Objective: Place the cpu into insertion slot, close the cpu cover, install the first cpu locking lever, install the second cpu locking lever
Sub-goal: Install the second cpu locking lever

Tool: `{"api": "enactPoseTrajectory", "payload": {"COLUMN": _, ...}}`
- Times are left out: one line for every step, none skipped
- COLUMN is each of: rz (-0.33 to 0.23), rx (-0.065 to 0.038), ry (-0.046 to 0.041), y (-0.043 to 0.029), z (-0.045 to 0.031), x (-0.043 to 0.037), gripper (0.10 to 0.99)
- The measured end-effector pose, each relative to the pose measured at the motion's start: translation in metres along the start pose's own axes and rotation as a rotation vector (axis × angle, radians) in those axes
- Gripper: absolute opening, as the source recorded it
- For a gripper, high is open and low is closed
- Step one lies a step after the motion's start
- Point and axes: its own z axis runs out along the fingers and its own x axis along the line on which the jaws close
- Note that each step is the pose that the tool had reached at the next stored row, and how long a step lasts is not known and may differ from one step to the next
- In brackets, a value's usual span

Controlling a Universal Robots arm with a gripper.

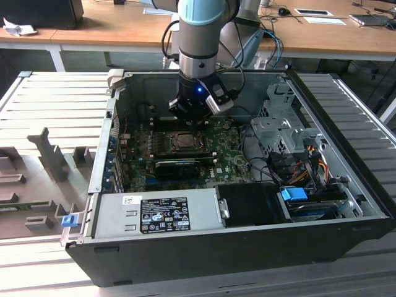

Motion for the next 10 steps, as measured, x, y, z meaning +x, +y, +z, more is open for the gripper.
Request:
{"api": "enactPoseTrajectory", "payload": {"rz": 0.0, "rx": 0.0, "ry": 0.0, "y": -0.0009, "z": -0.0001, "x": 0.0001, "gripper": 0.106}}
{"api": "enactPoseTrajectory", "payload": {"rz": 0.0, "rx": 0.0, "ry": 0.0, "y": -0.0016, "z": -0.0001, "x": 0.0001, "gripper": 0.106}}
{"api": "enactPoseTrajectory", "payload": {"rz": 0.0, "rx": 0.0, "ry": 0.0, "y": -0.0024, "z": -0.0002, "x": 0.0002, "gripper": 0.106}}
{"api": "enactPoseTrajectory", "payload": {"rz": 0.0, "rx": 0.0, "ry": 0.0, "y": -0.0034, "z": -0.0002, "x": 0.0002, "gripper": 0.106}}
{"api": "enactPoseTrajectory", "payload": {"rz": 0.0, "rx": 0.0, "ry": 0.0, "y": -0.0041, "z": -0.0003, "x": 0.0003, "gripper": 0.106}}
{"api": "enactPoseTrajectory", "payload": {"rz": 0.0, "rx": 0.0, "ry": -0.0001, "y": -0.0042, "z": -0.0003, "x": 0.0003, "gripper": 0.106}}
{"api": "enactPoseTrajectory", "payload": {"rz": 0.0, "rx": 0.0, "ry": 0.0, "y": -0.0042, "z": -0.0024, "x": 0.0003, "gripper": 0.106}}
{"api": "enactPoseTrajectory", "payload": {"rz": 0.0, "rx": 0.0, "ry": 0.0, "y": -0.0039, "z": -0.007, "x": 0.0001, "gripper": 0.106}}
{"api": "enactPoseTrajectory", "payload": {"rz": 0.0, "rx": 0.0, "ry": -0.0001, "y": -0.0037, "z": -0.0088, "x": 0.0001, "gripper": 0.106}}
{"api": "enactPoseTrajectory", "payload": {"rz": 0.0, "rx": 0.0, "ry": 0.0, "y": -0.0036, "z": -0.0106, "x": 0.0, "gripper": 0.106}}
